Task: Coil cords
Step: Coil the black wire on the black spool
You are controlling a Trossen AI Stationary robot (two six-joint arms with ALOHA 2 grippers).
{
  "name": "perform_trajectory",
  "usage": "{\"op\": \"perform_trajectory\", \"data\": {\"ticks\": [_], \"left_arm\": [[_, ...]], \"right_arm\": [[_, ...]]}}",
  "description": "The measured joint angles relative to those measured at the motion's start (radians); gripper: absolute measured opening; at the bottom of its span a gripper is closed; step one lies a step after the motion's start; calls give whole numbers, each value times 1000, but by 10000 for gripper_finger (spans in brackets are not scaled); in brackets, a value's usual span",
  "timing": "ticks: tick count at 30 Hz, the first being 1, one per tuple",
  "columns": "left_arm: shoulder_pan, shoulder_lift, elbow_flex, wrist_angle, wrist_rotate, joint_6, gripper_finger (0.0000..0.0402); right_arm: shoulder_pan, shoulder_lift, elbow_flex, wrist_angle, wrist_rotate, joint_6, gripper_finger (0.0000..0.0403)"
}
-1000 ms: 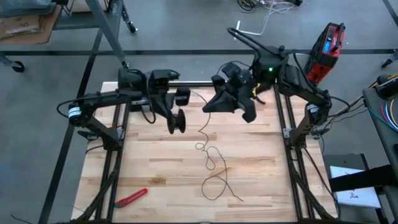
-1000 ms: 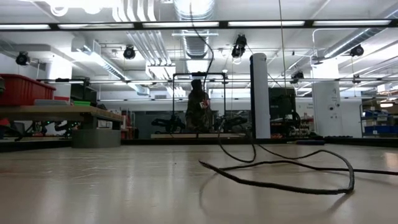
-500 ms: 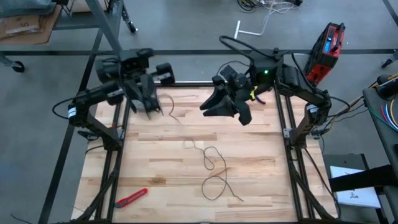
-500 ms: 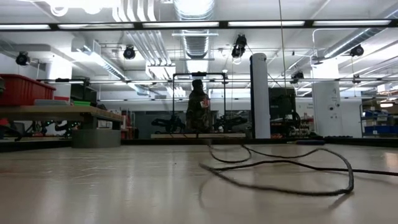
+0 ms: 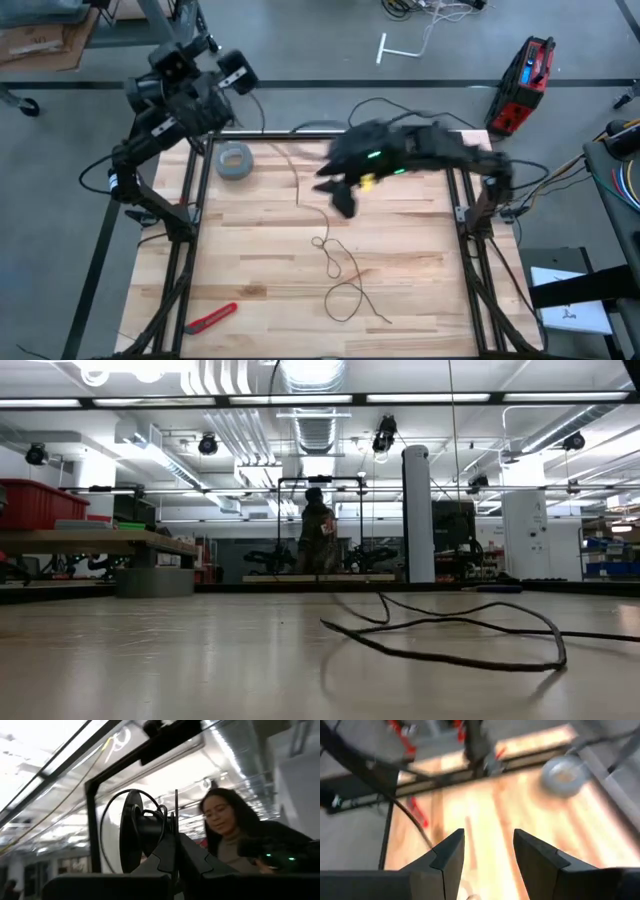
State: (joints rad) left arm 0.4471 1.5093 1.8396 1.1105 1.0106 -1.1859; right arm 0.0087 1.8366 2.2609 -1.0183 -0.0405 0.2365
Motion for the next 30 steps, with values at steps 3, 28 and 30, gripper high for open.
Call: {"op": "perform_trajectory", "data": {"ticks": [3, 28, 30], "left_arm": [[28, 0, 12, -65, 30, 17, 0], [213, -160, 10, -143, 82, 37, 0], [213, -162, 10, -144, 70, 49, 0]], "right_arm": [[0, 49, -45, 108, -128, 11, 165], [5, 203, -65, 532, 104, -24, 153], [4, 213, -65, 519, 127, -48, 136]]}}
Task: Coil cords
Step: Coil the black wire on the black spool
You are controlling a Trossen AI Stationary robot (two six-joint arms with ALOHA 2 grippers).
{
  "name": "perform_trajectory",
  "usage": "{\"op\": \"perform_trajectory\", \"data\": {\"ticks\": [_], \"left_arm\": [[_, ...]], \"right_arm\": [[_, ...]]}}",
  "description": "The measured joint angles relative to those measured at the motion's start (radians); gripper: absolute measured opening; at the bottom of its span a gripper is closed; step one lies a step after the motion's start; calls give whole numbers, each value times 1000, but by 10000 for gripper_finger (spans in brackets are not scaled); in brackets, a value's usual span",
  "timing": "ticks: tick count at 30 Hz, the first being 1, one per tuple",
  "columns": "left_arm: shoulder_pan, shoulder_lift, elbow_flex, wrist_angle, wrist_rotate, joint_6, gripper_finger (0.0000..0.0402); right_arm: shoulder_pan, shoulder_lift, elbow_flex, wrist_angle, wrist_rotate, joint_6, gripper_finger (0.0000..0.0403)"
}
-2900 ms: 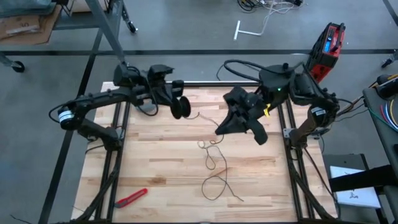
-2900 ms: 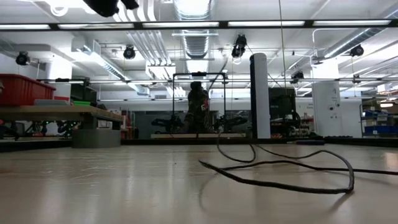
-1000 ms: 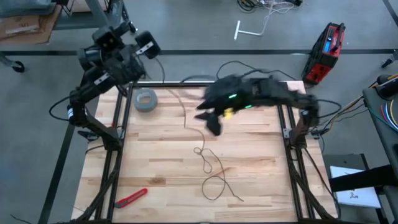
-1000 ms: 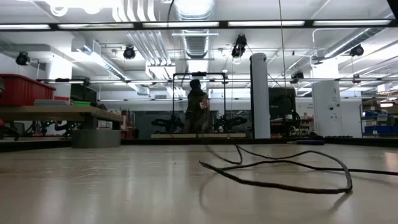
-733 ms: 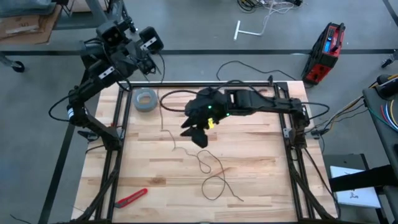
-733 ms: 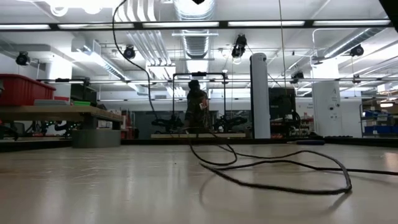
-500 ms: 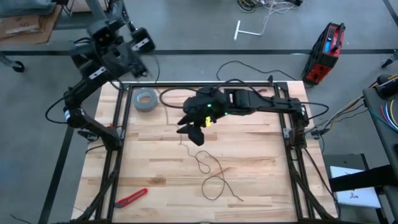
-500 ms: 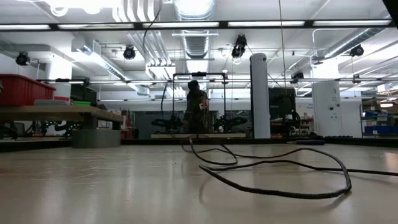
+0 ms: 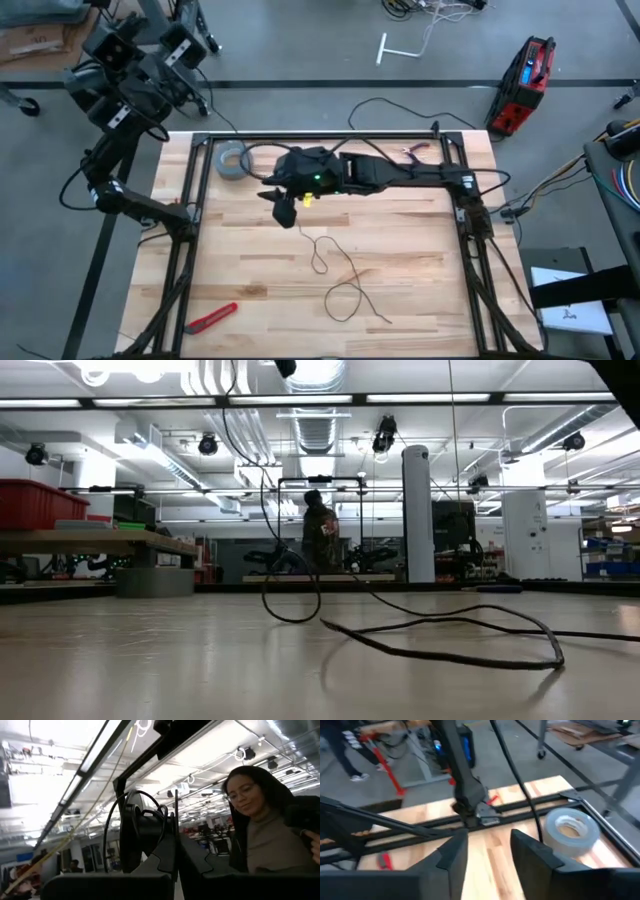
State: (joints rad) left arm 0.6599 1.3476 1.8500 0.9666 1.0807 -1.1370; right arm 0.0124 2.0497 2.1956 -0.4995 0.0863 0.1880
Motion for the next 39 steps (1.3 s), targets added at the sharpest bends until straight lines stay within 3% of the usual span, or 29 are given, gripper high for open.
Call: {"op": "perform_trajectory", "data": {"ticks": [6, 10, 14, 19, 26, 35, 39], "left_arm": [[8, 3, -1, -34, 4, 21, 0], [52, 3, -7, -142, 55, 55, 0], [104, 2, -9, -208, 107, 61, 0], [111, -2, -16, -206, 109, 85, 0], [111, -3, -20, -205, 109, 102, 0], [110, -3, -20, -206, 86, 108, 0], [109, -3, -20, -206, 70, 120, 0]], "right_arm": [[11, -39, 0, 11, -6, -108, 50], [30, -79, 0, -10, -5, -163, 30], [42, -111, 1, -79, 14, -135, 55], [41, -119, 2, -132, 50, -76, 121], [41, -111, 2, -84, 52, -83, 196], [14, -33, 2, 52, 72, -82, 226], [3, -2, 1, 77, 138, -50, 227]]}}
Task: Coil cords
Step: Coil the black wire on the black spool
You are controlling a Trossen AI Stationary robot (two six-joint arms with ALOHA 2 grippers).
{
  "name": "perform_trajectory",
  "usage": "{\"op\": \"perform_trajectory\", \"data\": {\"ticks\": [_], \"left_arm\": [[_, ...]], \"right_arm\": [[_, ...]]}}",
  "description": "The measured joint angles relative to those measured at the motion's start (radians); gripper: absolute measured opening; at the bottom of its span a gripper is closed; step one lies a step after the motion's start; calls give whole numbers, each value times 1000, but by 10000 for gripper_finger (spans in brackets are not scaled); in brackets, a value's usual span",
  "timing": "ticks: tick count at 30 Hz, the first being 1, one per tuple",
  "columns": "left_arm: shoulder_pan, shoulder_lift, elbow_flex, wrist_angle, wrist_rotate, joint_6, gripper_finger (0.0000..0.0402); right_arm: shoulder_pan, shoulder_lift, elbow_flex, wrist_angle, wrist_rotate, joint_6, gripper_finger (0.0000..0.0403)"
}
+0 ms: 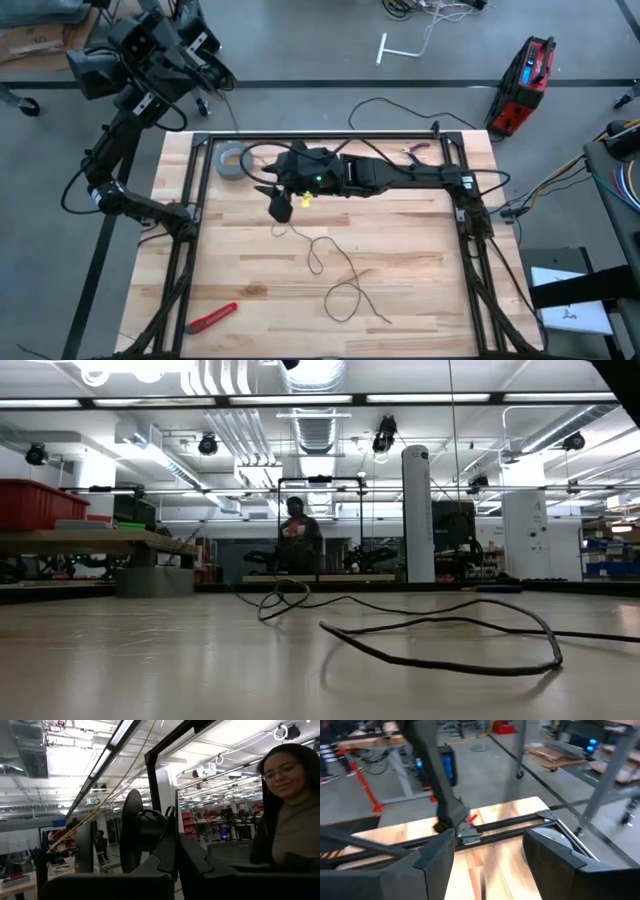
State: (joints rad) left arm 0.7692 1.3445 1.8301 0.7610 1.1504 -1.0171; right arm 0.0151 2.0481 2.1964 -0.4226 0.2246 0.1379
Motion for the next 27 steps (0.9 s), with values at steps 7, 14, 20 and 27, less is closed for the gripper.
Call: {"op": "perform_trajectory", "data": {"ticks": [7, 14, 20, 27], "left_arm": [[0, -4, 0, 1, -8, 3, 0], [0, -6, 0, 0, -8, 8, 0], [0, -6, 0, 0, -8, 14, 0], [0, -6, 0, 0, -8, 14, 0]], "right_arm": [[0, -8, 0, 47, 6, -36, 169], [-3, -32, 0, 63, -22, -71, 43], [-4, -30, 0, 50, -99, -18, 56], [-11, -30, 0, 58, -93, -6, 160]]}}
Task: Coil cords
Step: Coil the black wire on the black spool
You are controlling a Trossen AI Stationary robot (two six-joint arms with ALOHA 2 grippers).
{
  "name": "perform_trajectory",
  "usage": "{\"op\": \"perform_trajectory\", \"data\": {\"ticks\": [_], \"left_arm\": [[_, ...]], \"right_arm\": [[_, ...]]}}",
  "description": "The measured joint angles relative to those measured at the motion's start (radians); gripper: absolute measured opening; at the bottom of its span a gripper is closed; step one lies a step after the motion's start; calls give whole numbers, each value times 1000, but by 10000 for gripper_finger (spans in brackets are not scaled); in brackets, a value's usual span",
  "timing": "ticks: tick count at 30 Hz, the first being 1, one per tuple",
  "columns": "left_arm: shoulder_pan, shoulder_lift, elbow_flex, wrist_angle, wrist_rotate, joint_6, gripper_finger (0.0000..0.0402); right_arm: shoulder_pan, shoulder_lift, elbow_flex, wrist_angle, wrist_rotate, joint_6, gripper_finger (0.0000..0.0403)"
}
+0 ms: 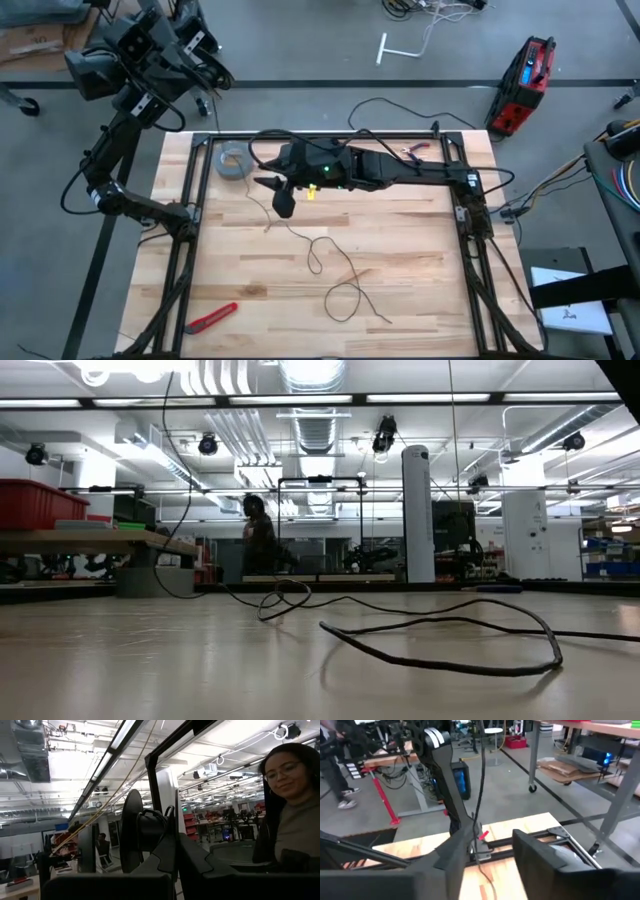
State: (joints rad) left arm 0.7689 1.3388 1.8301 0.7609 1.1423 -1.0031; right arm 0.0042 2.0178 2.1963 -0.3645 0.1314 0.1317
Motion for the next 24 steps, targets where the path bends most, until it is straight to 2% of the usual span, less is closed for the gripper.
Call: {"op": "perform_trajectory", "data": {"ticks": [8, 14, 18, 24], "left_arm": [[0, 0, 0, 0, 0, 0, 0], [0, 0, 0, 0, -9, 0, 0], [0, 0, 0, 0, -10, 0, 0], [-1, 0, -1, 0, -10, 0, 0]], "right_arm": [[-20, 0, 0, 19, -39, 57, 234], [-40, 16, 0, 30, -51, 86, 243], [-52, 32, 0, 77, -62, 87, 201], [-83, 46, 0, 156, -177, 104, 82]]}}
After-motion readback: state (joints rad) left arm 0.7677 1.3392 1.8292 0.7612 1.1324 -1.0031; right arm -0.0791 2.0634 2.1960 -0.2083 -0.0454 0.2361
